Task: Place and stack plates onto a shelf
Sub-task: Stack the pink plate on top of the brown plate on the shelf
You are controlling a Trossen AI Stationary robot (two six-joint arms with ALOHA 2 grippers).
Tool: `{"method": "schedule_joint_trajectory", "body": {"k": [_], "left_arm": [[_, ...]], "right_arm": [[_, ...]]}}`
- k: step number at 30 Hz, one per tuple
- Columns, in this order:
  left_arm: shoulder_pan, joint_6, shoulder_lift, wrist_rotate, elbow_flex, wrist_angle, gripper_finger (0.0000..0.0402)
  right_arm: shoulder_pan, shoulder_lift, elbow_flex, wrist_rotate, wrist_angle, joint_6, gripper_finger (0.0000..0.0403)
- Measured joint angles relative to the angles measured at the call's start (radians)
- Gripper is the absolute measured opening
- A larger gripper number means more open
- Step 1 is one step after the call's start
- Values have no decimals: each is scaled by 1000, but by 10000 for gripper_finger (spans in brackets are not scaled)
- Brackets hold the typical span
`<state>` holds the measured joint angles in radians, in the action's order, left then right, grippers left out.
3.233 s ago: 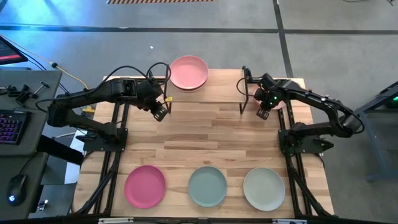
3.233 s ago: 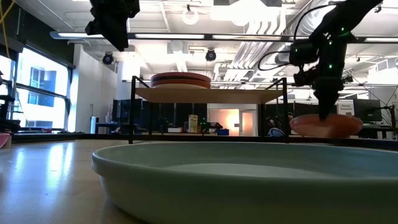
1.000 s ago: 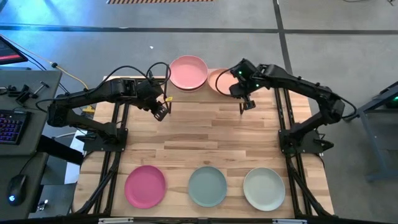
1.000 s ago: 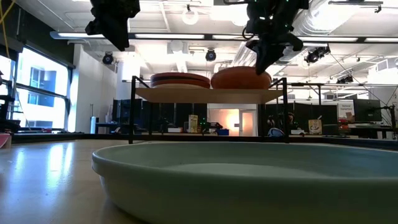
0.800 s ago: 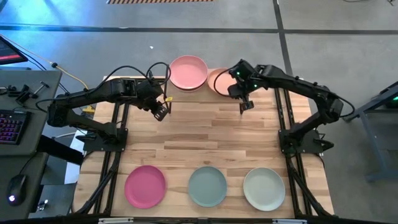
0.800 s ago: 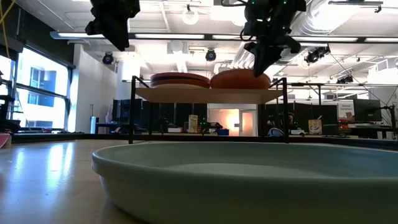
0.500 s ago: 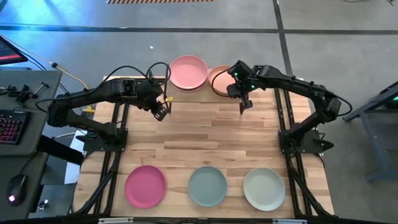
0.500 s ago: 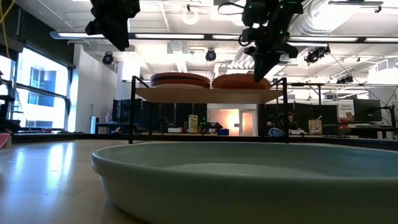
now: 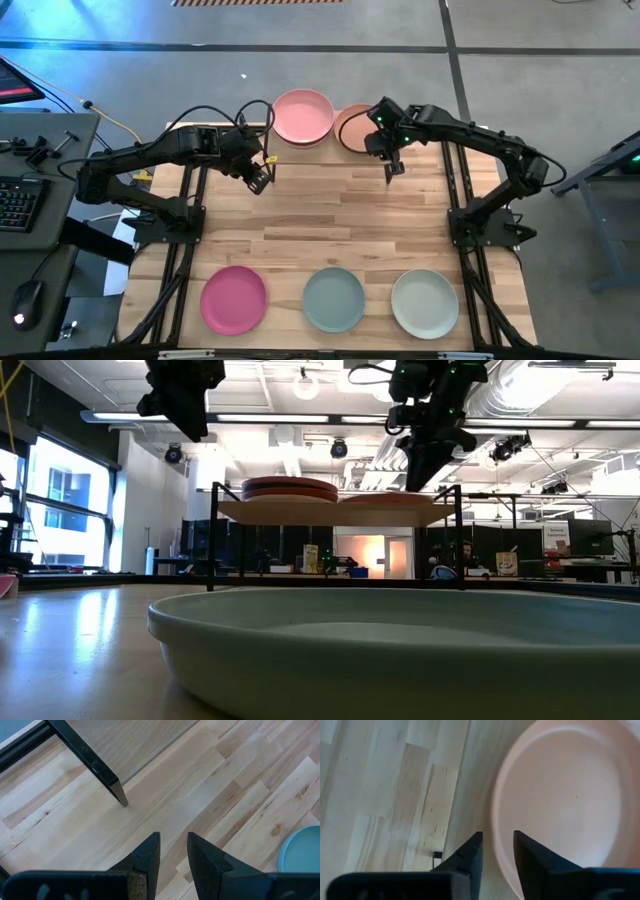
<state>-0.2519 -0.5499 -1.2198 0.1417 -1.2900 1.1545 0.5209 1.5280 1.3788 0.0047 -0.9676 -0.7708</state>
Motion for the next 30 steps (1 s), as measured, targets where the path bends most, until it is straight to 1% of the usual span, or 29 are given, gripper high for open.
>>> {"method": "schedule_joint_trajectory", "body": {"k": [5, 7, 11, 13, 19, 23, 26, 30], "left_arm": [[0, -8, 0, -1, 0, 0, 88], [2, -25, 0, -20, 0, 1, 88], [36, -26, 0, -79, 0, 3, 88], [67, -45, 0, -85, 0, 11, 88], [211, -101, 0, -89, 0, 95, 88], [332, -138, 0, -93, 0, 110, 88], [423, -178, 0, -104, 0, 114, 88], [535, -218, 0, -93, 0, 125, 88]], "right_arm": [[0, -6, 0, 24, -8, 42, 105], [0, -6, 11, 39, -44, 59, 106], [-21, -8, 65, 62, -103, 111, 106], [-41, -9, 104, 62, -142, 149, 106], [-123, -10, 221, 61, -238, 269, 106], [-190, -10, 278, 55, -293, 381, 106], [-238, -10, 297, 48, -322, 473, 106], [-299, -10, 303, 46, -335, 587, 106]]}}
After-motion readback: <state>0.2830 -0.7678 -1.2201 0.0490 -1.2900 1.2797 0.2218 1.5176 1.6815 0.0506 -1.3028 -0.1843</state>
